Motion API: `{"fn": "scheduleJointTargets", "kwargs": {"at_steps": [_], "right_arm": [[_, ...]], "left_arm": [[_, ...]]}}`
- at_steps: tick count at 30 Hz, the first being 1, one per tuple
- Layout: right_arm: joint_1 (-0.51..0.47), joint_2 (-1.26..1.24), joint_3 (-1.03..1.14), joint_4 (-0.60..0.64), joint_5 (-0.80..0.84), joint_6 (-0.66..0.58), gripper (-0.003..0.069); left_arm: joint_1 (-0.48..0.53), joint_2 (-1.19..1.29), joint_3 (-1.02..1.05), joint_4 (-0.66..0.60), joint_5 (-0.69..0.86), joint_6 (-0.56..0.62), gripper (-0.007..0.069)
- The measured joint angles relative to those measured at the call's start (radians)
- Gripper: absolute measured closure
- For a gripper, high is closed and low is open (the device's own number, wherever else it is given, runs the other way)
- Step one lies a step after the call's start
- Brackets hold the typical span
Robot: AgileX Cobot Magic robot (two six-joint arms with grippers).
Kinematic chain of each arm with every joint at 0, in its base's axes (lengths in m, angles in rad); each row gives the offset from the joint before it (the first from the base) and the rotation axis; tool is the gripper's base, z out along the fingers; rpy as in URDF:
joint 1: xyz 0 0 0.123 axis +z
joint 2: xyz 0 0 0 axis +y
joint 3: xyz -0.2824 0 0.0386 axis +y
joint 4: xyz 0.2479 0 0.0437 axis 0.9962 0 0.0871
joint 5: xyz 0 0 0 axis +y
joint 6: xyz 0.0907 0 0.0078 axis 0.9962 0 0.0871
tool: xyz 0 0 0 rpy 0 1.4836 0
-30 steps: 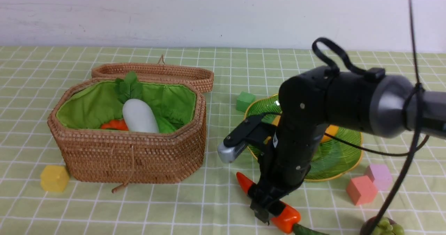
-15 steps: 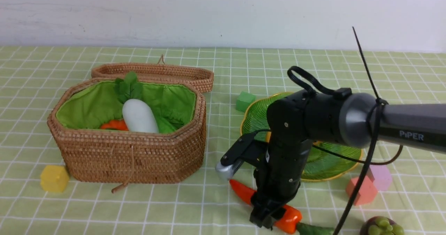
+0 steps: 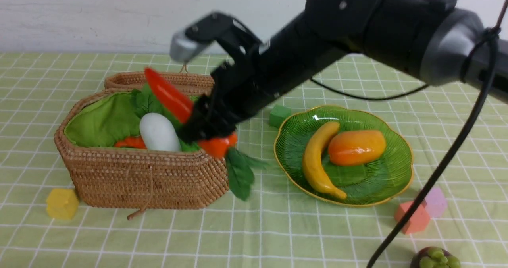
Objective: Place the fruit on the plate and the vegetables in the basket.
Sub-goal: Use the right arm to grab a carrot and put it into the left basket, then use the right arm to grab a mangosteen and put it into the right plate
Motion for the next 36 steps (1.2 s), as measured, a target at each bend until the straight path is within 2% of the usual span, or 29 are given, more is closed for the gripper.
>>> {"fn": "scheduleJointTargets", "kwargs": {"at_steps": [7,13,16,19,23,24,25,30,36], "right_arm": [[-0.001,0.138,-0.212,0.057,-0.241,-0.070,0.0327],[0.000,0.291,-0.224,0.056,-0.425,-0.082,0.0327],[-0.001,0.328,-0.224,0.053,-0.442,-0.086,0.0327],[-0.001,0.335,-0.224,0.052,-0.420,-0.086,0.0276],[-0.002,0.326,-0.224,0.051,-0.346,-0.087,0.0047],[-0.003,0.325,-0.224,0.049,-0.341,-0.087,0.0039],[-0.004,0.314,-0.224,0.033,-0.289,-0.087,-0.0001],[-0.024,0.239,-0.224,-0.067,-0.132,0.002,-0.0013],[-0.095,-0.006,-0.225,-0.441,0.204,0.402,0.0008]], "left_arm": [[0.000,0.000,0.000,0.000,0.000,0.000,0.0478],[0.000,0.000,0.000,0.000,0.000,0.000,0.0475],[0.000,0.000,0.000,0.000,0.000,0.000,0.0474],[0.000,0.000,0.000,0.000,0.000,0.000,0.0470],[0.000,0.000,0.000,0.000,0.000,0.000,0.0466],[0.000,0.000,0.000,0.000,0.000,0.000,0.0466],[0.000,0.000,0.000,0.000,0.000,0.000,0.0464],[0.000,0.000,0.000,0.000,0.000,0.000,0.0460],[0.000,0.000,0.000,0.000,0.000,0.000,0.0459]]}}
